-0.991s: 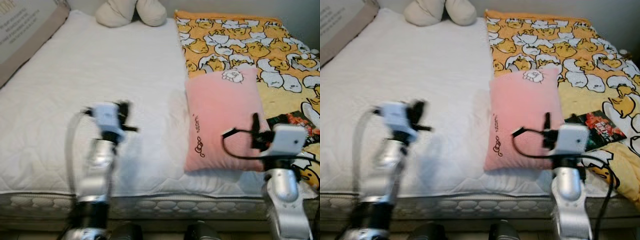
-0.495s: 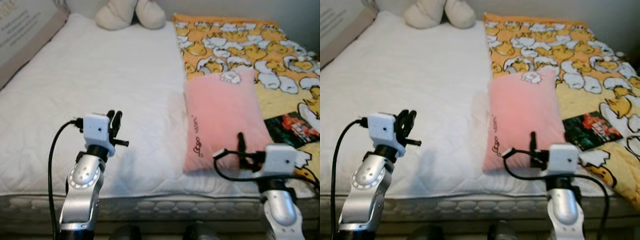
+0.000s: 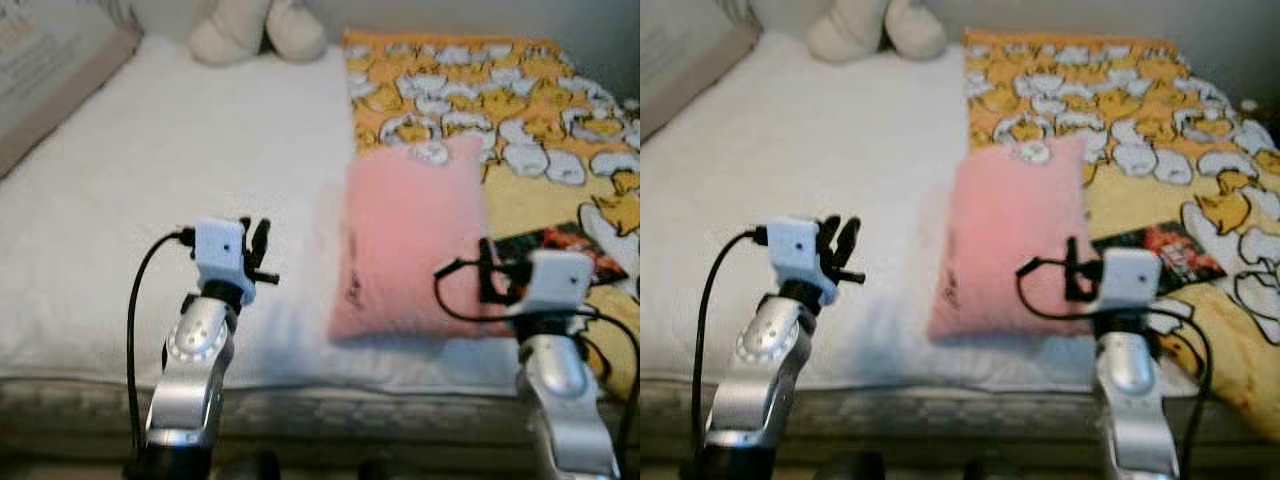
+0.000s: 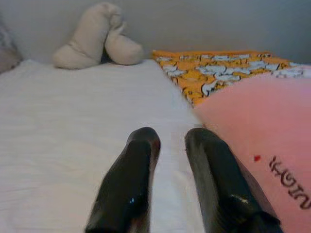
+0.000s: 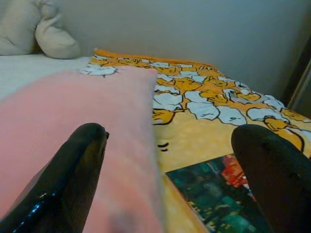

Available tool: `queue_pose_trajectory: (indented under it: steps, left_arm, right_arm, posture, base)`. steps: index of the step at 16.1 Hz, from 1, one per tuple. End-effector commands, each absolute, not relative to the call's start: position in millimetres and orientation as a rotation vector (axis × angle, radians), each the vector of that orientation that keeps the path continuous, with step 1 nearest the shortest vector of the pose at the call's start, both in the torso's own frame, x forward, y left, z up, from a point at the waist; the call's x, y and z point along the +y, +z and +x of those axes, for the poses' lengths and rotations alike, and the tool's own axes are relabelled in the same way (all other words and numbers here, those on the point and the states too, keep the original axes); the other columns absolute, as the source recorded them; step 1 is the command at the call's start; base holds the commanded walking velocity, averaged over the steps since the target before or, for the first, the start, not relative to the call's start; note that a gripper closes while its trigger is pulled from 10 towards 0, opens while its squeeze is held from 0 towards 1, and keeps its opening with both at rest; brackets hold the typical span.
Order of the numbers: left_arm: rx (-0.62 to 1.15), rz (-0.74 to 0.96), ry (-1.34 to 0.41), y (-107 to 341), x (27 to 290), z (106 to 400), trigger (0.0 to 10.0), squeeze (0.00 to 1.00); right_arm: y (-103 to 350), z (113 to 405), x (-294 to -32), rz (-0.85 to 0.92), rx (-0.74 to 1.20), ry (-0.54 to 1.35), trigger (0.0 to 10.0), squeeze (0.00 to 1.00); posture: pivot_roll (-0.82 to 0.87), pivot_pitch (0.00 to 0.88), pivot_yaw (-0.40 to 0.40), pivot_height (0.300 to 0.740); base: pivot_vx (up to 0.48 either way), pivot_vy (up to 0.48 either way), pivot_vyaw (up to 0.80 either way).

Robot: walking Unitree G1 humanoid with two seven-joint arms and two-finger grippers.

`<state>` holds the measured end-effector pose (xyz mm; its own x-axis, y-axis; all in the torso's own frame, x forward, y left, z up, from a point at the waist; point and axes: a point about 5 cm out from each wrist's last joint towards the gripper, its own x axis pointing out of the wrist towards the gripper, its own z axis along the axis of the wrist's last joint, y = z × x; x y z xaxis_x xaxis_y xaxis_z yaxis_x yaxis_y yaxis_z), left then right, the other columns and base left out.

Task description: Clean up the room

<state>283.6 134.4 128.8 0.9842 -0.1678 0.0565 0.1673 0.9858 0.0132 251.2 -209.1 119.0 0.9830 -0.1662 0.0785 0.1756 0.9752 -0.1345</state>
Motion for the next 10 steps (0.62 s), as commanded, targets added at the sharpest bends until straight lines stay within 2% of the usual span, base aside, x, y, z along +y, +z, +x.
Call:
queue_pose_trajectory:
  steps: [1,4,8,9,10]
  left_arm:
    - [-0.03,0.013,-0.142,124.5,141.9,285.2,10.0,1.0]
    - [-0.032,-0.003,-0.142,125.5,140.5,286.7,10.0,1.0]
    - [-0.047,0.0,-0.141,130.2,140.9,293.4,10.0,1.0]
    - [-0.048,0.002,-0.139,130.9,141.9,295.4,10.0,1.0]
    - [-0.05,0.004,-0.147,131.7,141.8,297.0,10.0,1.0]
  right_arm:
    - [116.5,254.1,-204.4,-0.127,-0.052,-0.158,10.0,0.0]
    - [116.4,257.4,-202.3,-0.128,-0.052,-0.153,10.0,0.0]
    - [120.4,262.7,-202.5,-0.129,-0.064,-0.15,10.0,0.0]
    - [121.1,263.6,-203.2,-0.131,-0.067,-0.152,10.0,0.0]
    - [121.7,264.4,-203.9,-0.132,-0.068,-0.153,10.0,0.0]
  posture:
    - [-0.06,0.0,0.011,0.695]
    - [-0.07,0.0,0.012,0.695]
    - [-0.07,0.0,0.015,0.695]
    - [-0.06,0.0,0.015,0.695]
    - [-0.06,0.0,0.015,0.695]
  base:
    - [0.0,-0.469,0.0]
    - [0.0,-0.45,0.0]
    - [0.279,-0.382,0.0]
    - [0.39,-0.24,0.0]
    - [0.0,0.0,0.0]
